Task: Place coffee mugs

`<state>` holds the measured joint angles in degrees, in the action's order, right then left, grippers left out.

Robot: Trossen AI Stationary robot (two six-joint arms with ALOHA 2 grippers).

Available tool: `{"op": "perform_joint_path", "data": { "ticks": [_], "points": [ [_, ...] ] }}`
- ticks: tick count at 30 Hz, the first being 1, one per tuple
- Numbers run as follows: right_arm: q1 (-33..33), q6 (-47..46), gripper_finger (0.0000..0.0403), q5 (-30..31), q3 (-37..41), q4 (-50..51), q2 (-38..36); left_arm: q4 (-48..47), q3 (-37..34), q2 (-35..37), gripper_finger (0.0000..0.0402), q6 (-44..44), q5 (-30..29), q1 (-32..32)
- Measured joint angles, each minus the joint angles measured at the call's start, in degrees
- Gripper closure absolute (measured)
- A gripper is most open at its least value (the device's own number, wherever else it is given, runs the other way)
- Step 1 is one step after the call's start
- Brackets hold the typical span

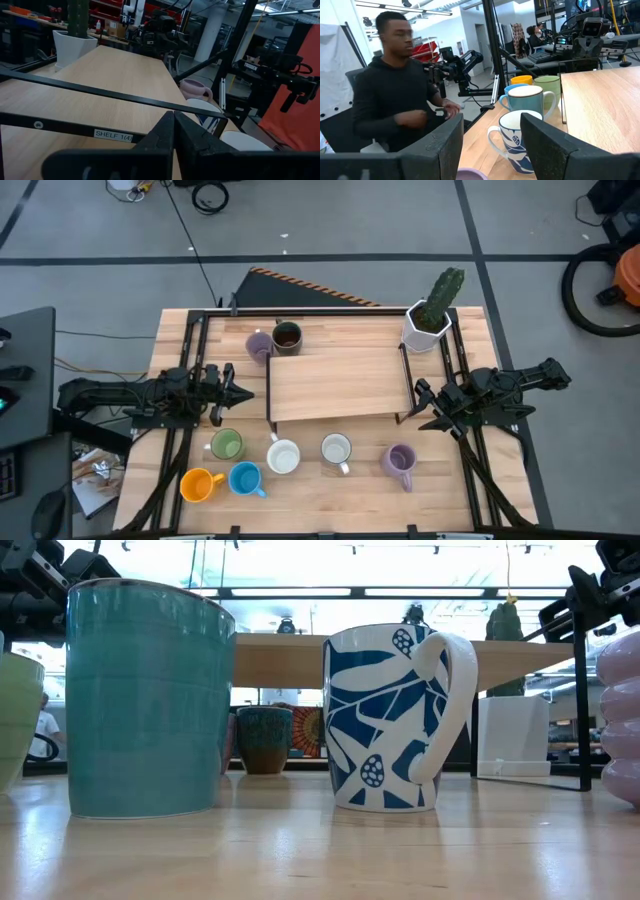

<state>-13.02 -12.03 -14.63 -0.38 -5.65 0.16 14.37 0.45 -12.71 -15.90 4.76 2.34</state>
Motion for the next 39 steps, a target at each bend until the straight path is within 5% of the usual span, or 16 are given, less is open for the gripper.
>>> {"op": "perform_joint_path", "data": {
  "ticks": [19,26,31,39],
  "points": [
    [0.0,0.1,0.0199,0.0,0.0,0.0,0.0,0.1,0.0,0.0,0.0388,0.0,0.0,0.0],
    [0.0,11.3,0.0199,0.5,0.0,-0.5,0.0,2.9,0.0,0.0,0.0388,-6.3,-0.3,0.0],
    [0.0,14.7,0.0199,6.5,0.0,-10.0,0.0,7.8,0.0,0.0,0.0388,-6.4,-2.0,0.0],
    [0.0,5.9,0.0199,18.9,0.0,-23.3,0.0,10.3,0.0,0.0,0.0388,-6.4,-2.1,0.0]
  ]
}}
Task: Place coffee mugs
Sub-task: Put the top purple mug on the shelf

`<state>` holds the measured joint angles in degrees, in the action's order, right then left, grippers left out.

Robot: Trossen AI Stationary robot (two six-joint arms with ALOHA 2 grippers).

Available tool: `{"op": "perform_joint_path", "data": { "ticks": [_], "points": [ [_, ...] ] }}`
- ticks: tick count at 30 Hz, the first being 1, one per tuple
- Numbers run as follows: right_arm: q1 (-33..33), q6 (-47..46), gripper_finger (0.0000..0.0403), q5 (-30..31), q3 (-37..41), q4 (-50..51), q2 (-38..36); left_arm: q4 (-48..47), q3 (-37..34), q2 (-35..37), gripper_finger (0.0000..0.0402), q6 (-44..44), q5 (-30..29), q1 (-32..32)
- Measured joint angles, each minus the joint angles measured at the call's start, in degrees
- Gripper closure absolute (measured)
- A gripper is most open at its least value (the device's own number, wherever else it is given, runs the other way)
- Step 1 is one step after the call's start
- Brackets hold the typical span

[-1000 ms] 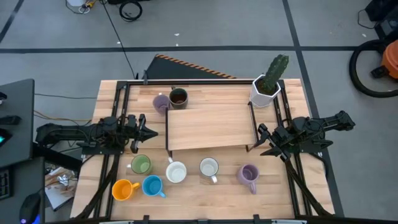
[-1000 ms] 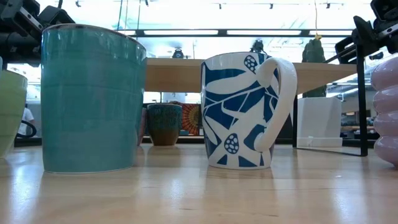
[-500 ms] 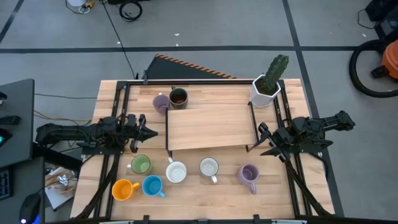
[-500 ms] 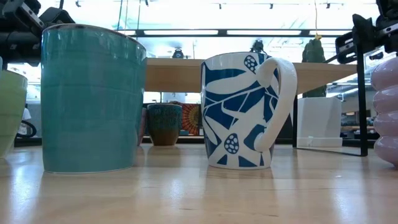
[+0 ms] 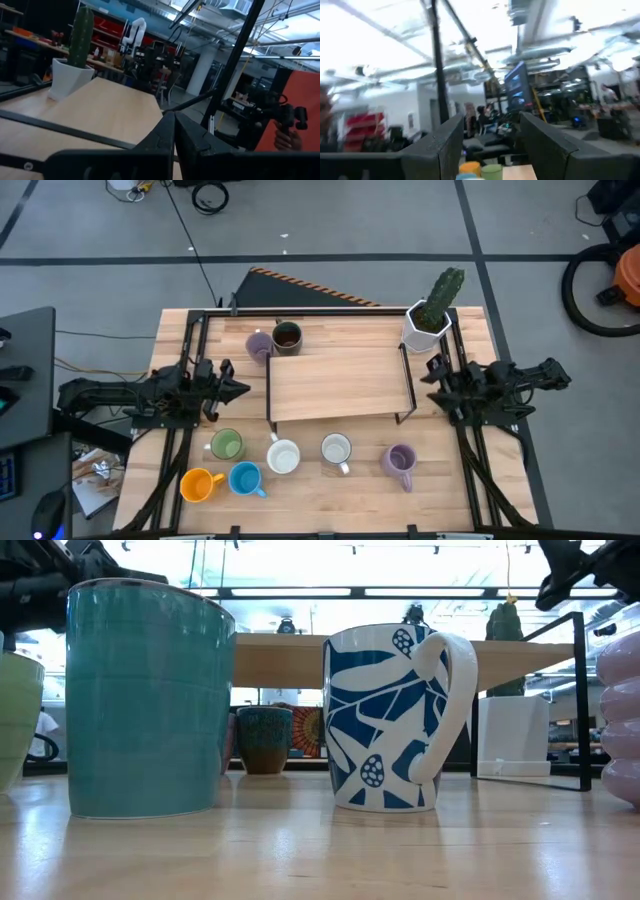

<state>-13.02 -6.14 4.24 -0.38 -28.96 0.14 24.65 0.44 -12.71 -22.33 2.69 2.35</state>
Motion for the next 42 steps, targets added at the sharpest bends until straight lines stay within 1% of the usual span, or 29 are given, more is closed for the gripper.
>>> {"op": "perform_joint_path", "data": {
  "ticks": [4,10,13,17,20,22,24,27,31,34,36,40,42],
  "points": [
    [0.0,-2.2,0.0199,3.4,0.0,-1.0,0.0,0.2,0.0,0.0,0.0388,-1.0,0.0,0.0],
    [0.0,-5.1,0.0199,3.7,0.0,-2.3,0.0,0.0,0.0,0.0,0.0388,-4.4,-0.1,0.0],
    [0.0,-7.4,0.0199,3.7,0.0,-2.3,0.0,0.0,0.0,0.0,0.0388,-4.0,-0.1,0.0],
    [0.0,-6.2,0.0199,4.4,0.0,-2.9,0.0,0.4,0.0,0.0,0.0388,-4.1,-0.9,0.1],
    [0.0,-6.1,0.0199,8.4,0.0,-3.0,0.0,-2.3,1.0,0.0,0.0388,-3.5,-1.3,0.1],
    [0.1,-4.6,0.0199,13.2,-0.1,-2.7,0.5,-7.1,3.3,-0.2,0.0388,-1.9,-1.4,0.1],
    [0.2,-1.3,0.0199,17.8,-1.1,-0.3,1.3,-13.2,6.1,-0.6,0.0388,-0.7,-1.9,0.1],
    [0.6,1.9,0.0199,20.0,-3.3,2.3,3.3,-19.7,9.9,-2.6,0.0388,-0.5,-3.9,0.1],
    [1.6,3.6,0.0199,20.2,-5.3,2.9,6.6,-23.1,12.5,-5.0,0.0388,2.2,-5.8,0.1],
    [2.4,2.5,0.0199,20.3,-6.2,3.6,9.9,-25.0,12.6,-7.2,0.0388,2.0,-8.5,0.1],
    [2.7,0.7,0.0199,20.2,-7.1,4.4,12.4,-24.6,12.6,-9.2,0.0388,0.8,-9.7,0.1],
    [2.8,-0.3,0.0199,20.3,-9.9,5.3,18.3,-25.0,13.1,-13.0,0.0388,0.1,-9.1,0.1],
    [2.8,-0.2,0.0199,20.3,-11.8,5.6,21.3,-24.8,13.2,-14.5,0.0388,-1.0,-7.7,0.0]
  ]
}}
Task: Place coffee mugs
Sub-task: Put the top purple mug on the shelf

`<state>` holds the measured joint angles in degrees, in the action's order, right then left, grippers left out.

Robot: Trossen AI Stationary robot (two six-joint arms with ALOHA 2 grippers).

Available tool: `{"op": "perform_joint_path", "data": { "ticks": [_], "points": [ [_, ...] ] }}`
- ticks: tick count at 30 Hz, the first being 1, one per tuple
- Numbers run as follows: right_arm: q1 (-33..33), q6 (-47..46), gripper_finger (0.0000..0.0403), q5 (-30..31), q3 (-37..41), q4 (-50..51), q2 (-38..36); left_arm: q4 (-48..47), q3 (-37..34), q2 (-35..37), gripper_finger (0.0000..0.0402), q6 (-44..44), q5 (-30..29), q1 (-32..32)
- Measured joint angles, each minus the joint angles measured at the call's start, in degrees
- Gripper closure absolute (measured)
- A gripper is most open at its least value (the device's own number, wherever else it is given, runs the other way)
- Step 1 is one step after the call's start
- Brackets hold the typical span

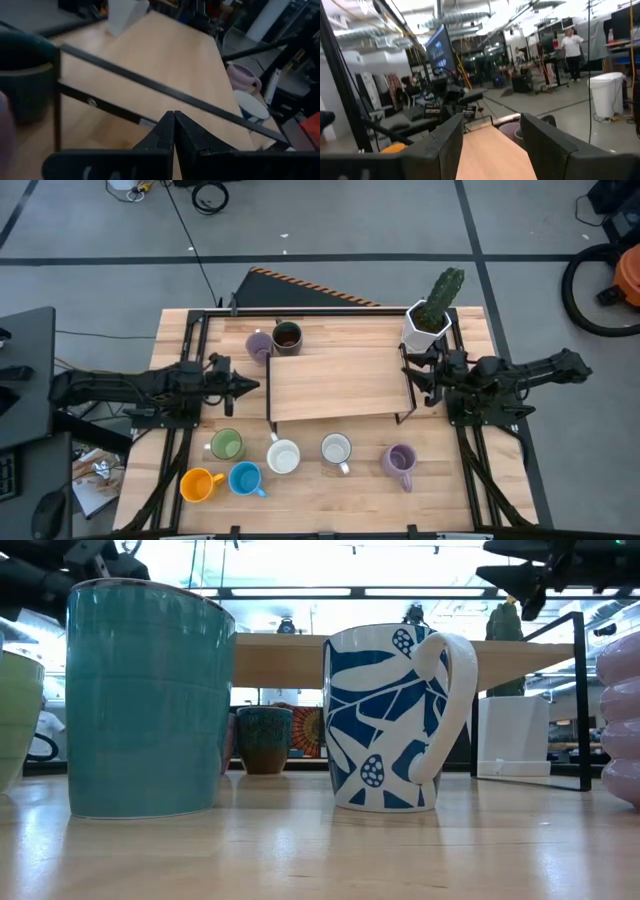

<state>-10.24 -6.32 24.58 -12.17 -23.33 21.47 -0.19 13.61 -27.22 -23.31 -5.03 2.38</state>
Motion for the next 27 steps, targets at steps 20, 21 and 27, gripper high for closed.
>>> {"op": "perform_joint_path", "data": {
  "ticks": [20,21,27],
  "points": [
    [0.0,2.3,0.0199,0.0,-14.2,4.2,19.8,-21.0,15.2,-3.5,0.0388,-0.1,-12.9,-17.6],
    [0.0,2.7,0.0199,-0.1,-14.6,4.3,20.4,-22.2,16.2,-3.6,0.0388,-0.3,-14.4,-18.0],
    [0.0,3.9,0.0199,-0.1,-15.6,4.4,21.6,-33.2,22.1,-6.0,0.0388,-1.8,-21.5,-13.7]
  ]
}}
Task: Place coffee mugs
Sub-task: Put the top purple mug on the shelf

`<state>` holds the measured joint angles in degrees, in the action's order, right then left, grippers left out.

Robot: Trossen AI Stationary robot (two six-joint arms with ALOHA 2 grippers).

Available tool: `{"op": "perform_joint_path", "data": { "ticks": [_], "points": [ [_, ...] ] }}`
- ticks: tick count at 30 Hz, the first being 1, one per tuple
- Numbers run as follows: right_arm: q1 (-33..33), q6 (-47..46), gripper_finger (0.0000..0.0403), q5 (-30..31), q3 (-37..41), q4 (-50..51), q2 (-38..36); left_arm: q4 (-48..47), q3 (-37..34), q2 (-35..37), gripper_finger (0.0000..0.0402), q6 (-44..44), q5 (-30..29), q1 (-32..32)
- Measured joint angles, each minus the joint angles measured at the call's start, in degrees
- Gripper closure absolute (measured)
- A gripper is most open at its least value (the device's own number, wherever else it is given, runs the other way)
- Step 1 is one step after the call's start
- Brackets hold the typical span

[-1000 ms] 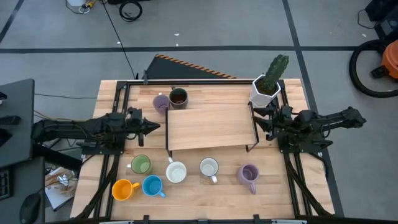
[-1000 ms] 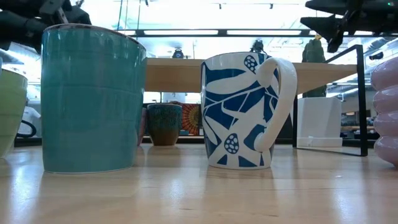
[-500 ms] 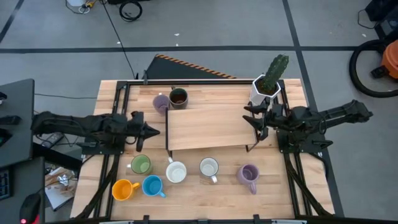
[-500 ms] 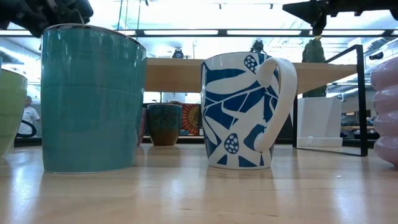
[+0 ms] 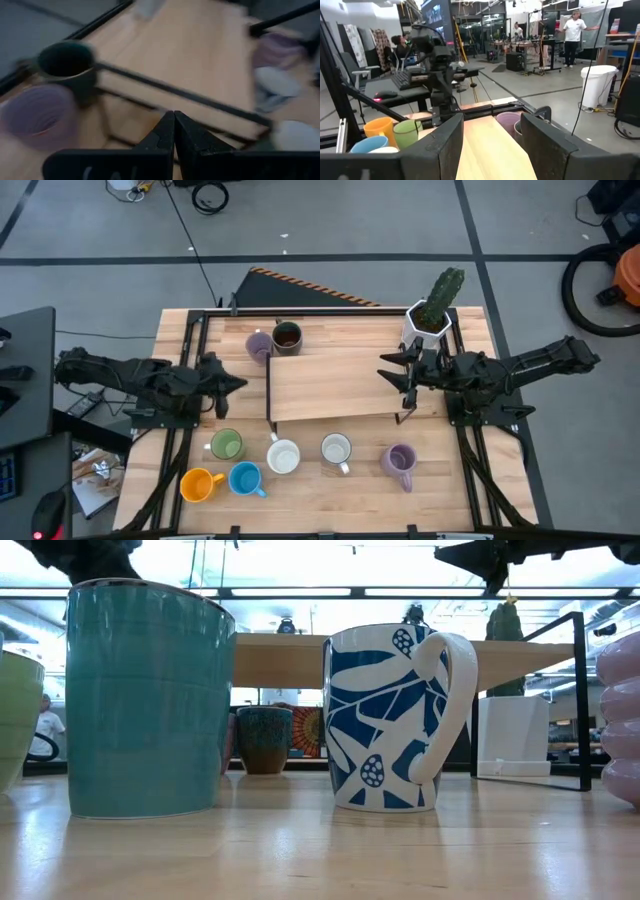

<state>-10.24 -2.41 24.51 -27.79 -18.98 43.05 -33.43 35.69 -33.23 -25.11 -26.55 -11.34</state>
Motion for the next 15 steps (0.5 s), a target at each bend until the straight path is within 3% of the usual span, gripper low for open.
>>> {"op": "perform_joint_path", "data": {
  "ticks": [7,15],
  "points": [
    [0.0,-0.6,0.0199,-0.1,0.0,0.0,0.0,-1.5,3.7,-8.0,0.0388,5.0,9.6,11.7],
    [0.0,-2.3,0.0199,-0.1,0.0,-0.1,0.6,-15.4,13.7,-16.3,0.0388,13.1,20.9,25.8]
  ]
}}
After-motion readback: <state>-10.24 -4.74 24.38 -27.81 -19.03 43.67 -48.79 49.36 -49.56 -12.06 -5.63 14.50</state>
